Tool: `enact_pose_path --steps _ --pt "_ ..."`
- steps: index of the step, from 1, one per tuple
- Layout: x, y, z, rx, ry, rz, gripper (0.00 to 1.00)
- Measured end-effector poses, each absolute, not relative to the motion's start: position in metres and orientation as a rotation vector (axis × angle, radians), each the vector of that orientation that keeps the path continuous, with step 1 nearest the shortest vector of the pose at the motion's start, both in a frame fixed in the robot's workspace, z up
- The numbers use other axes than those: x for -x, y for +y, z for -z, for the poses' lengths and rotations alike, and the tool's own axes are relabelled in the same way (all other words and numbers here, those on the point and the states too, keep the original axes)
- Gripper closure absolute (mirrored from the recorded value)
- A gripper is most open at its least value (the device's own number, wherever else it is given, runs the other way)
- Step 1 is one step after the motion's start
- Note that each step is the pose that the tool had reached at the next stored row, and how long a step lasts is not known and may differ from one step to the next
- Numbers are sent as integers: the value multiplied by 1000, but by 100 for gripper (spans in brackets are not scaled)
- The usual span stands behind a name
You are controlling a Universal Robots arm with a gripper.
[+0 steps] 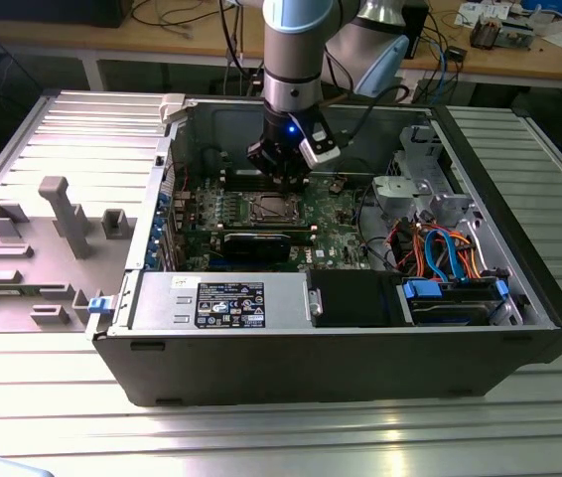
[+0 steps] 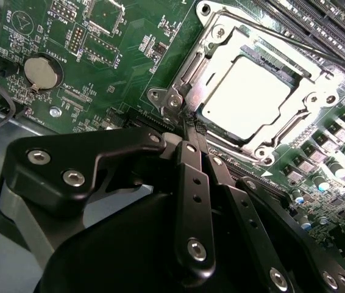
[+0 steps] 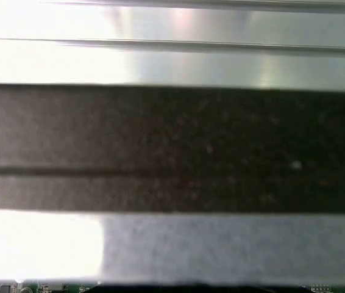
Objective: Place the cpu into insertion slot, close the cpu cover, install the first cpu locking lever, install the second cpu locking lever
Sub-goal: 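Install the second cpu locking lever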
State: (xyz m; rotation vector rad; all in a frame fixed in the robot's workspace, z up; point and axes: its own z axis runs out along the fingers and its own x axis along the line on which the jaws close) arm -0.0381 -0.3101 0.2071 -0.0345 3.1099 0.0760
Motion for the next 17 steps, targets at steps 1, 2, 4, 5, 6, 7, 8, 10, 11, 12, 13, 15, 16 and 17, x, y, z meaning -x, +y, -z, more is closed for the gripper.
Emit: enact_pose_path --steps 1,2,4,5,6,7,8,10,11,12,13,15,16,17 --pt "38 -312 -207 34 3110 -76 89" --pt "38 -313 -207 35 3110 -76 89" --pt "38 -315 -207 34 3110 -76 89" --pt "38 -316 -207 34 3110 -76 89" --pt "38 -317 -207 34 3110 -76 89" --pt "38 -318 -207 34 3110 -76 89" --pt "38 -318 -207 34 3110 -76 89" --pt "38 -319 -209 34 3110 -76 89" --pt "38 -319 -211 34 3110 -76 89" --pt "38 -319 -215 34 3110 -75 89" --pt "38 -319 -219 34 3110 -75 89" --pt "38 -319 -229 34 3110 -76 89" --pt "38 -319 -231 34 3110 -76 89" --pt "38 -319 -234 34 3110 -76 89"
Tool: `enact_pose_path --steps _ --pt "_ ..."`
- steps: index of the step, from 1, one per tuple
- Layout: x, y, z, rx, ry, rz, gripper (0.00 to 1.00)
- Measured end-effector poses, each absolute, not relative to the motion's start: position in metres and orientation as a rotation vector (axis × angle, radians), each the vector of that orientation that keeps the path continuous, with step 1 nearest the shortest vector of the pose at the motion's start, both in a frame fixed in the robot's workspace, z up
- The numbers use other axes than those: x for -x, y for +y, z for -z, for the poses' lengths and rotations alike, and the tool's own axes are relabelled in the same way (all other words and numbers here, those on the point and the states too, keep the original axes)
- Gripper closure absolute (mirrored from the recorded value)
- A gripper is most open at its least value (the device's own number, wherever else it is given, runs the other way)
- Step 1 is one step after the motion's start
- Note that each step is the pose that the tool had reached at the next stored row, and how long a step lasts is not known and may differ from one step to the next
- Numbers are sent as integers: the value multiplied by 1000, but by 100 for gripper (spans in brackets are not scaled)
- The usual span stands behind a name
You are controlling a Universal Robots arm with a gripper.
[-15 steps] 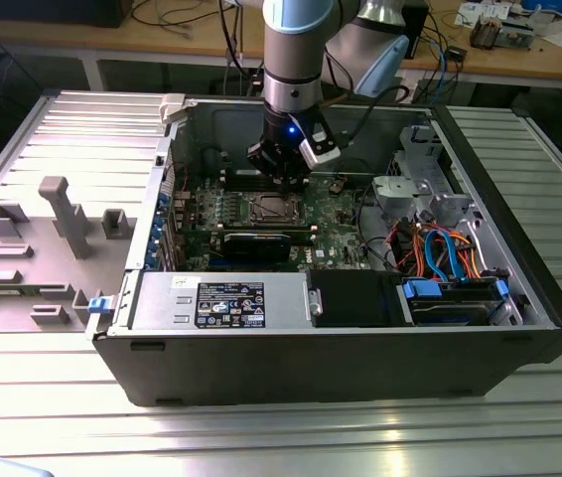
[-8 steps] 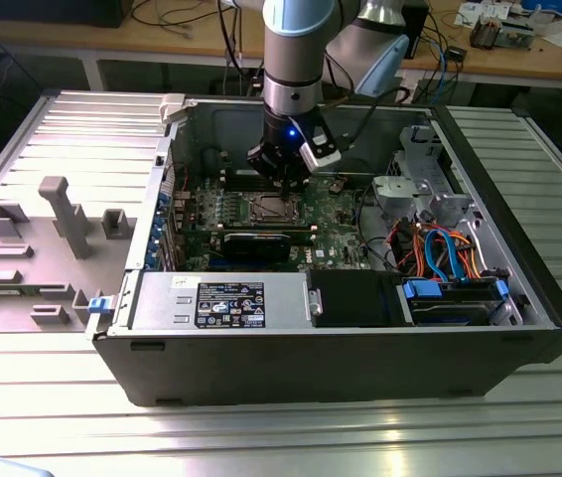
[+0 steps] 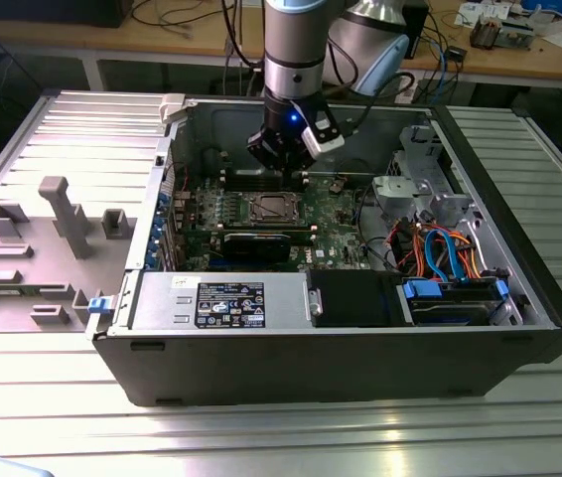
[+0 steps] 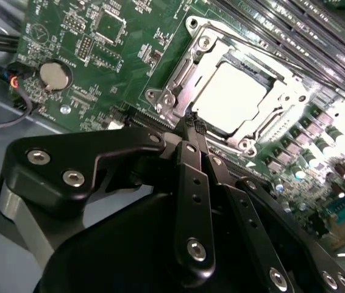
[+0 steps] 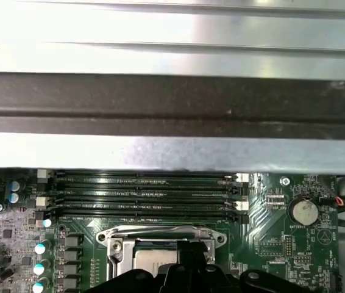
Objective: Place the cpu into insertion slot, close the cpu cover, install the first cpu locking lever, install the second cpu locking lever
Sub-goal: 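Install the second cpu locking lever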
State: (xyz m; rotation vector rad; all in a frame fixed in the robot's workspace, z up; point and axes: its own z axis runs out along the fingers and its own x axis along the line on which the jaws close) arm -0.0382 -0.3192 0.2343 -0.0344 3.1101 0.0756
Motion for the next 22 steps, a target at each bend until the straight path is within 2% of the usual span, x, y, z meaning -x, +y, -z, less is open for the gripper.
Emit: enact_pose_path --steps 6,22 --pt "38 -319 -244 34 3110 -76 89" --pt "38 -335 -244 34 3112 -64 89"
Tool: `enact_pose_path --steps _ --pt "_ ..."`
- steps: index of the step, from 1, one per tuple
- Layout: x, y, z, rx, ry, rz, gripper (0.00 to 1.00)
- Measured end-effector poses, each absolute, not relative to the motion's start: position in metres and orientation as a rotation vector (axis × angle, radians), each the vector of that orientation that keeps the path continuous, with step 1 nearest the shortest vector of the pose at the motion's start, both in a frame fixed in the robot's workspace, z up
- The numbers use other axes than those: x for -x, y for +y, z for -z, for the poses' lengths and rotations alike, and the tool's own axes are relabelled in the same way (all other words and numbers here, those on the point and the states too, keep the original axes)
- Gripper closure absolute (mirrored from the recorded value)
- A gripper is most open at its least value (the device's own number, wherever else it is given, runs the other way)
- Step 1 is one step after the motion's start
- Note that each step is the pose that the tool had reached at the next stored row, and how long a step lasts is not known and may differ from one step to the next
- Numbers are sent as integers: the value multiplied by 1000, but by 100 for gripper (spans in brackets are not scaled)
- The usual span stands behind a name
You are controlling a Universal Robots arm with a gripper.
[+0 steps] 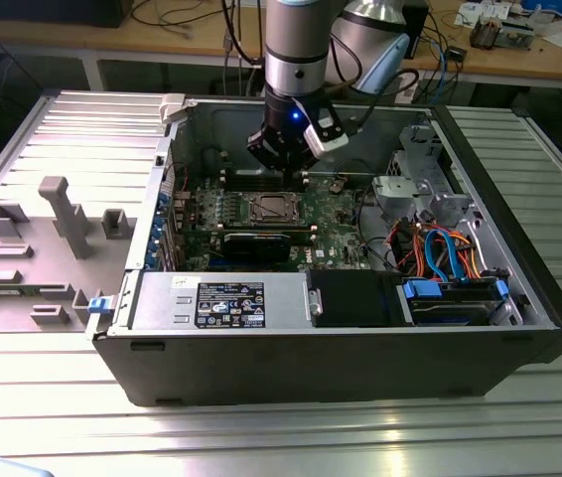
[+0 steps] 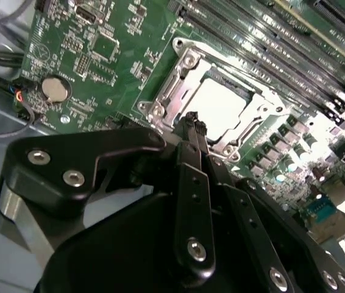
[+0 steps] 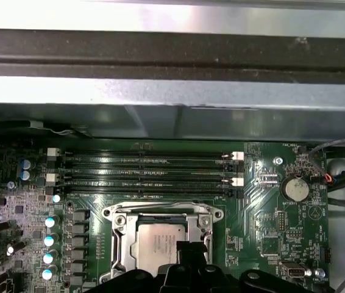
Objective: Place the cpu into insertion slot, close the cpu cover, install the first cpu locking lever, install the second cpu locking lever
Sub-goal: 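Install the second cpu locking lever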
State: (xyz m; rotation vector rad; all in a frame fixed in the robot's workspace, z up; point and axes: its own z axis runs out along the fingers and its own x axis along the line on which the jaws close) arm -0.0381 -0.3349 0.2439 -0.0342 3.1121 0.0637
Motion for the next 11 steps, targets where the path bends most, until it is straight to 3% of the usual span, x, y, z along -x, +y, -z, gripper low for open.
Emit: enact_pose_path --steps 11 --pt "38 -336 -263 34 3112 -54 89"
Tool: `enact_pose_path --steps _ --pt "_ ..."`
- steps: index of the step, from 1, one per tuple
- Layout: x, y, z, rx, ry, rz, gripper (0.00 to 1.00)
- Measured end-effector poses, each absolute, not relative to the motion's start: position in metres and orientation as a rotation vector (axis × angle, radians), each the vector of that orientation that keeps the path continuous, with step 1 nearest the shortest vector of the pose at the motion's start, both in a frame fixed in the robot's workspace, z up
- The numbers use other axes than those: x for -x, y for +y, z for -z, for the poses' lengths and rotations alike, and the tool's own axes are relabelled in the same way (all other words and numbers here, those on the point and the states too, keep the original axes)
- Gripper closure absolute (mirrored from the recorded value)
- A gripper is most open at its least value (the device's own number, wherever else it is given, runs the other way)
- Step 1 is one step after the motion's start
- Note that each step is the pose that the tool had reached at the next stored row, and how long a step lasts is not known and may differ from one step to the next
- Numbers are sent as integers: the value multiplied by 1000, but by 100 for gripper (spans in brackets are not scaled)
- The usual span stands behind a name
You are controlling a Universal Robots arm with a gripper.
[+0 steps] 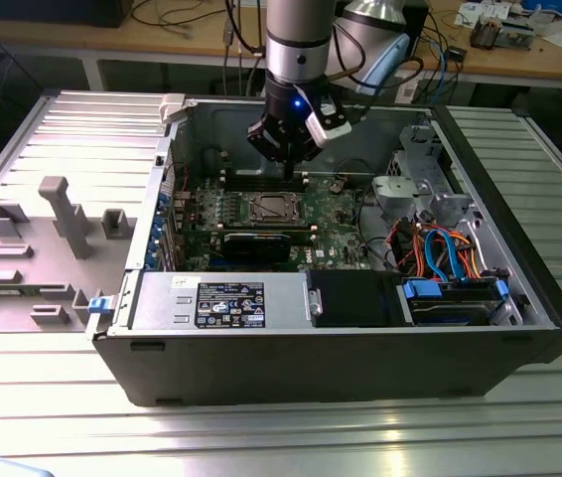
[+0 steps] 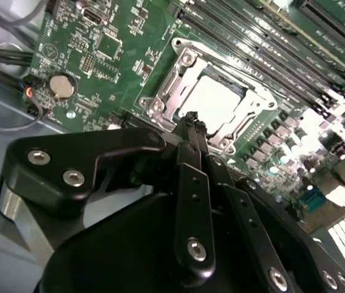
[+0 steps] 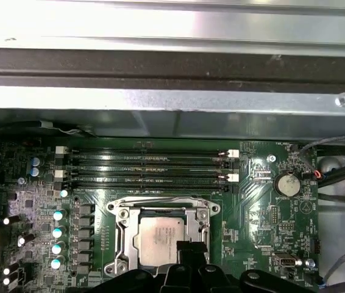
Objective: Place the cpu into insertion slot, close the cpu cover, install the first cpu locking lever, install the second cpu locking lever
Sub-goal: 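Install the second cpu locking lever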
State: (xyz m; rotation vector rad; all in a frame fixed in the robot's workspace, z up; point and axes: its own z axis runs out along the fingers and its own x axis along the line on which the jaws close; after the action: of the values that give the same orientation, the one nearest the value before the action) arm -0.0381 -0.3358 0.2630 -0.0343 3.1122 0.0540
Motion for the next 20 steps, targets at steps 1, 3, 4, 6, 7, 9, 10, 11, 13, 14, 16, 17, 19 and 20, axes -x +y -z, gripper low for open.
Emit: enact_pose_path --steps 1,3,4,6,7,9,10,11,13,14,16,17,19,20 --pt "38 -336 -266 34 3112 -51 89" --pt "38 -336 -266 34 3112 -50 89" --pt "38 -336 -266 34 3112 -50 89" --pt "38 -338 -266 34 3112 -50 89" --pt "38 -339 -266 34 3112 -50 89" --pt "38 -341 -266 34 3113 -50 89" --pt "38 -342 -266 34 3113 -50 89" --pt "38 -343 -266 34 3113 -50 89" --pt "38 -346 -265 34 3114 -50 89" --pt "38 -347 -265 34 3114 -49 89" --pt "38 -350 -265 34 3114 -49 89" --pt "38 -351 -265 34 3114 -49 89" --pt "38 -355 -264 34 3115 -48 89" --pt "38 -356 -264 34 3115 -48 89"
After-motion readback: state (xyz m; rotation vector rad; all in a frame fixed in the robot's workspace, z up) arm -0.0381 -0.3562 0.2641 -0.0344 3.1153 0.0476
